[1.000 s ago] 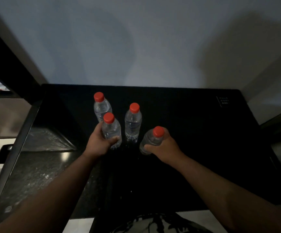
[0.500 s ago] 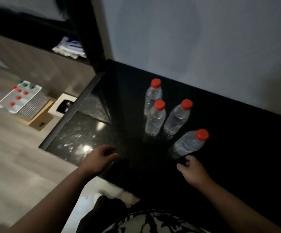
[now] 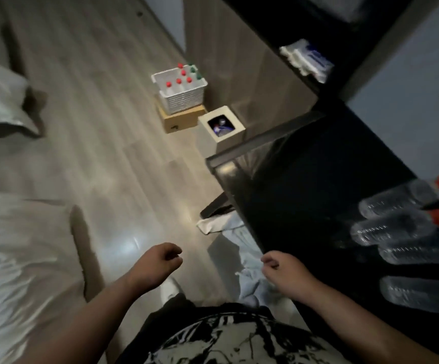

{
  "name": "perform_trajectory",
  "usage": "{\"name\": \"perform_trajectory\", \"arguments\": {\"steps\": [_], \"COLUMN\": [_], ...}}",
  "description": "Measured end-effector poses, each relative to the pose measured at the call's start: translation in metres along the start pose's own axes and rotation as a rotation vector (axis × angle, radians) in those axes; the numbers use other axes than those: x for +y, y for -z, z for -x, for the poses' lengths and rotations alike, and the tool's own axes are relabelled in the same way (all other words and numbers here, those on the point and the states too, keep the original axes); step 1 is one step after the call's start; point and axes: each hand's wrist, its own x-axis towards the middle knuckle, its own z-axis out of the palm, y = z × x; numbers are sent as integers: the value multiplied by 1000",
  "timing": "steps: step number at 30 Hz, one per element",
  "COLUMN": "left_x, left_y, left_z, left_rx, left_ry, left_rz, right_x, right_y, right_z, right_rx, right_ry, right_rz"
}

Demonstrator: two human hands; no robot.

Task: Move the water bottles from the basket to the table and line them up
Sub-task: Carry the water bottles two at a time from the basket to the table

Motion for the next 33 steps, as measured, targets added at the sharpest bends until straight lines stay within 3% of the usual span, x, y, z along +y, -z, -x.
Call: {"name": "perform_trajectory", "arguments": {"steps": [6,13,21,29,33], "left_x": [-105,-156,-118,-77,-61], "left_y": [76,131,179,313,365], "left_z": [43,53,-25,-96,-134], "left_rx": [79,256,269,350,475], "left_ry": [157,296,269,309,309], "left_rz": [76,190,340,210,276], "right_x": [-94,-187,-237,-344,-410], "right_y": [-68,-101,-78,-37,-21], "right_z": [-28,-75,-158,-270,-319], "right_rx": [-104,-208,-258,-245,-290], "right_ry": [124,180,166,235,305], "right_rz": [194,285,231,263,323]}}
